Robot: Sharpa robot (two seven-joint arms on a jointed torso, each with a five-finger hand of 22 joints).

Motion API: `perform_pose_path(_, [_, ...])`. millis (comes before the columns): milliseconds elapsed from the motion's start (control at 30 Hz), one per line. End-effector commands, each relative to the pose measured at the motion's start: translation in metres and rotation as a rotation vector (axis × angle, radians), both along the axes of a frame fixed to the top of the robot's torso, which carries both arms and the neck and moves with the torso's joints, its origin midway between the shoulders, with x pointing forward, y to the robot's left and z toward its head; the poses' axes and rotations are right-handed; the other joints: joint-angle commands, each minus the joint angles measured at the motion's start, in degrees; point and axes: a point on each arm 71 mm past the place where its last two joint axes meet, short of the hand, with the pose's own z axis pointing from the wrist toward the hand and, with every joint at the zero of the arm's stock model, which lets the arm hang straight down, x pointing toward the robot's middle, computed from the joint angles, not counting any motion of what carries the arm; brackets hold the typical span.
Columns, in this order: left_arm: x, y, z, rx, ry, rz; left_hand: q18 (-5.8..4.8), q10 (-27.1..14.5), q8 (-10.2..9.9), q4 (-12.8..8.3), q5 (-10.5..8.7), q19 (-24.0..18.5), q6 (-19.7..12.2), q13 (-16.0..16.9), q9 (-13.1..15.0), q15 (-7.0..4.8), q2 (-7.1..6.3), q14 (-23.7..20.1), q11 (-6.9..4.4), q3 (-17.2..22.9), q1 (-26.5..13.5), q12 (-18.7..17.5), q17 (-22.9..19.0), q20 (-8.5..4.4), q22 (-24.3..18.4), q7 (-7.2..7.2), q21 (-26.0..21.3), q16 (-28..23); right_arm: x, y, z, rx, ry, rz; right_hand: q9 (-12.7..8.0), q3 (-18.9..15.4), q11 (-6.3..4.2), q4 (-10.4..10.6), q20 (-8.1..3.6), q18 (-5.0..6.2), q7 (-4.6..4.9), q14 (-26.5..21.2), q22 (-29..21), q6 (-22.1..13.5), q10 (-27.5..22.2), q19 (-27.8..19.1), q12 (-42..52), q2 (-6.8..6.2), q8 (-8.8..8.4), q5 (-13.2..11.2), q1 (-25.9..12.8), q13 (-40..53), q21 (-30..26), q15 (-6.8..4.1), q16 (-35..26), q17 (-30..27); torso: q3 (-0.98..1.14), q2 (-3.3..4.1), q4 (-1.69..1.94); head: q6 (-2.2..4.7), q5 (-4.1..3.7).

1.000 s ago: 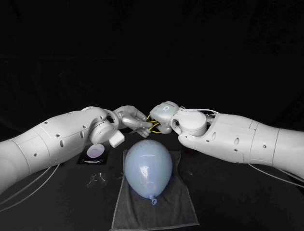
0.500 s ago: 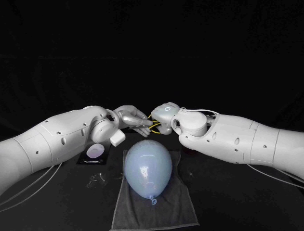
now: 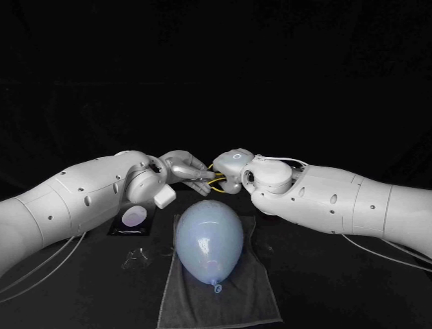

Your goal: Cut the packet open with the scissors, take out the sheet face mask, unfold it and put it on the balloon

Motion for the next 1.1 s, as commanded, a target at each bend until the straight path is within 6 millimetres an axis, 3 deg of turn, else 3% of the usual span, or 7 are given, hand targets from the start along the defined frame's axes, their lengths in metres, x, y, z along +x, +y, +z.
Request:
perform_pose_path(33, [-0.009, -0.029, 0.012, -0.094, -0.019, -0.121, 1.17, 0.99, 0.79, -0.75, 0.35, 0.1, 0.46, 0.06, 3.21, -0.39, 0.51, -0.06, -0.6, 0.69, -0.38, -0.06, 0.1, 0.12, 0.08, -0.31, 0.38, -0.05, -0.007, 0.017, -0.005, 0.012, 0.075, 0.053, -0.39, -1.05, -1.22, 0.05, 0.43, -0.26, 1.01, 2.24, -0.3, -4.02, -0.54, -0.65, -0.44, -1.9, -0.76, 0.01, -0.65, -1.05, -0.82, 0.5, -0.02, -0.11, -0.02, 0.0, 0.02, 0.0, -0.09])
perform_pose_path(133, [-0.01, -0.03, 0.012, -0.093, -0.02, -0.125, 1.18, 1.05, 0.86, -0.79, 0.34, 0.11, 0.48, 0.06, 3.3, -0.42, 0.61, -0.02, -0.64, 0.69, -0.49, -0.05, 0.15, 0.12, 0.08, -0.36, 0.39, -0.03, -0.008, 0.018, -0.006, 0.01, 0.085, 0.057, -0.75, -1.99, -0.94, 0.11, 0.64, -0.04, 0.96, 2.22, -1.02, -4.52, -2.17, -1.11, -0.44, -3.56, -1.27, 0.0, -1.2, -2.19, -1.7, 0.7, 0.06, -0.09, -0.06, -0.01, -0.01, 0.02, -0.1])
perform_pose_path(233, [-0.01, -0.031, 0.012, -0.09, -0.021, -0.128, 1.18, 1.11, 0.91, -0.83, 0.34, 0.11, 0.49, 0.07, 3.38, -0.44, 0.66, 0.01, -0.67, 0.66, -0.57, -0.03, 0.19, 0.11, 0.08, -0.39, 0.39, -0.01, -0.008, 0.02, -0.006, 0.016, 0.086, 0.061, -1.19, -2.43, -0.59, -0.04, 0.91, 0.02, 1.49, 2.24, -1.25, -5.18, -2.92, -1.19, -0.35, -4.34, -1.9, 0.02, -1.04, -3.06, -2.05, 1.02, 0.2, 0.05, -0.03, 0.0, 0.02, 0.02, -0.11])
perform_pose_path(533, [-0.01, -0.033, 0.012, -0.087, -0.023, -0.133, 1.2, 1.25, 1.06, -0.97, 0.33, 0.11, 0.51, 0.08, 3.59, -0.51, 0.73, 0.12, -0.74, 0.58, -0.78, -0.01, 0.32, 0.1, 0.07, -0.46, 0.41, 0.05, -0.009, 0.026, -0.006, 0.014, 0.092, 0.07, -1.4, -2.58, 0.07, -0.12, 1.47, -0.06, 2.45, 2.23, -0.99, -3.07, -2.23, -0.84, -0.05, -4.34, -1.41, 0.06, -0.43, -3.83, -1.91, 1.62, 0.46, 0.2, 0.01, 0.0, 0.03, 0.04, -0.04])
perform_pose_path(767, [-0.011, -0.035, 0.012, -0.087, -0.023, -0.136, 1.2, 1.28, 1.1, -1.0, 0.33, 0.11, 0.51, 0.08, 3.64, -0.52, 0.75, 0.14, -0.75, 0.56, -0.83, -0.01, 0.35, 0.1, 0.07, -0.48, 0.41, 0.06, -0.006, 0.026, -0.007, -0.002, 0.092, 0.055, -0.52, 1.72, -1.42, -0.55, 0.75, -0.45, 1.43, 2.3, 0.76, 1.83, 4.54, 0.42, 1.85, 3.55, 0.94, 0.01, 3.09, -3.41, -0.13, 0.51, 0.83, 0.57, 0.01, 0.0, 0.04, 0.1, -0.12])
perform_pose_path(900, [-0.01, -0.033, 0.012, -0.086, -0.024, -0.13, 1.2, 1.28, 1.1, -1.0, 0.33, 0.11, 0.51, 0.08, 3.64, -0.52, 0.75, 0.14, -0.75, 0.56, -0.83, -0.01, 0.35, 0.1, 0.07, -0.48, 0.41, 0.06, -0.005, 0.022, -0.007, -0.014, 0.08, 0.044, -0.1, 2.4, -3.02, -0.9, -0.4, -0.66, 0.14, 2.3, 1.67, 2.96, 11.22, 0.87, 3.94, 4.37, 1.63, 0.0, 2.65, -2.45, 0.71, -0.81, 0.85, 0.5, 0.01, 0.01, 0.03, 0.09, -0.06])
perform_pose_path(1100, [-0.008, -0.026, 0.011, -0.082, -0.018, -0.106, 1.21, 1.31, 1.14, -1.07, 0.33, 0.12, 0.5, 0.08, 3.71, -0.54, 0.78, 0.16, -0.78, 0.54, -0.88, -0.01, 0.39, 0.09, 0.07, -0.49, 0.42, 0.08, -0.005, 0.018, -0.007, -0.041, 0.058, 0.036, 0.16, 2.44, -3.45, -1.18, -0.84, -0.66, -0.28, 2.27, 1.74, 3.48, 12.68, 0.8, 3.92, 4.19, 1.99, 0.0, 2.28, -2.21, 0.66, -1.21, 0.76, 0.23, 0.05, 0.01, -0.02, 0.06, -0.03])
